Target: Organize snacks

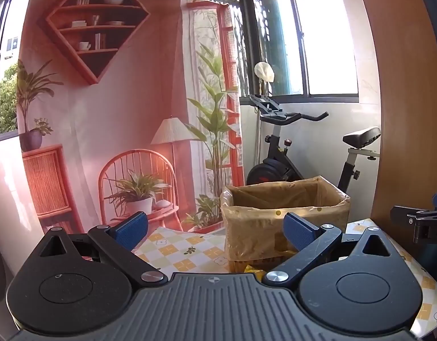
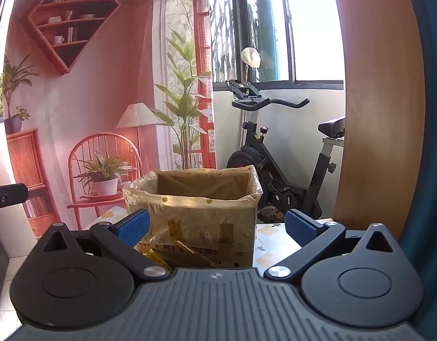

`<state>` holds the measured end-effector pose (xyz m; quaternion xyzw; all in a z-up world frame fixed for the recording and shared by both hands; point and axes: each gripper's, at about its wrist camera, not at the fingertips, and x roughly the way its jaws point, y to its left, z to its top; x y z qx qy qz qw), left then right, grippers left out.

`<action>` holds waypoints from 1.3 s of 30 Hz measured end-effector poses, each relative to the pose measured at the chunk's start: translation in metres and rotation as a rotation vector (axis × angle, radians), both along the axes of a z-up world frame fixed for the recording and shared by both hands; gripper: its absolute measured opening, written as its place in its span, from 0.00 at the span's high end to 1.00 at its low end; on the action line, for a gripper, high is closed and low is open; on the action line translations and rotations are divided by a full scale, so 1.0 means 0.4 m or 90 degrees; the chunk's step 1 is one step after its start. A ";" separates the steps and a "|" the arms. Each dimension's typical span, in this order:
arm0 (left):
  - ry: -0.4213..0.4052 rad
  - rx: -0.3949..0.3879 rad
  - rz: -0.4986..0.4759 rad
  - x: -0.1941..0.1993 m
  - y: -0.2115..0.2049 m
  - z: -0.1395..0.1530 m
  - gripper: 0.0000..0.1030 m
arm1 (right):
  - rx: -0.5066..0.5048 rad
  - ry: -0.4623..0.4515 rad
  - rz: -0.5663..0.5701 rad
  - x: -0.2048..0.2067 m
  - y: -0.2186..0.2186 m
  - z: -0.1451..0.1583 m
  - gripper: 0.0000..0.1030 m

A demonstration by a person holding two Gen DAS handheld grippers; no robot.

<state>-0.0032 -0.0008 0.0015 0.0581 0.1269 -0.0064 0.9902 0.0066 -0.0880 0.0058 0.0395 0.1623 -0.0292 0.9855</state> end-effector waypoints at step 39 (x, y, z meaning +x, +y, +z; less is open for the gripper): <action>-0.001 0.000 -0.006 -0.006 0.003 0.002 0.01 | -0.008 -0.010 0.001 0.006 0.004 0.002 0.00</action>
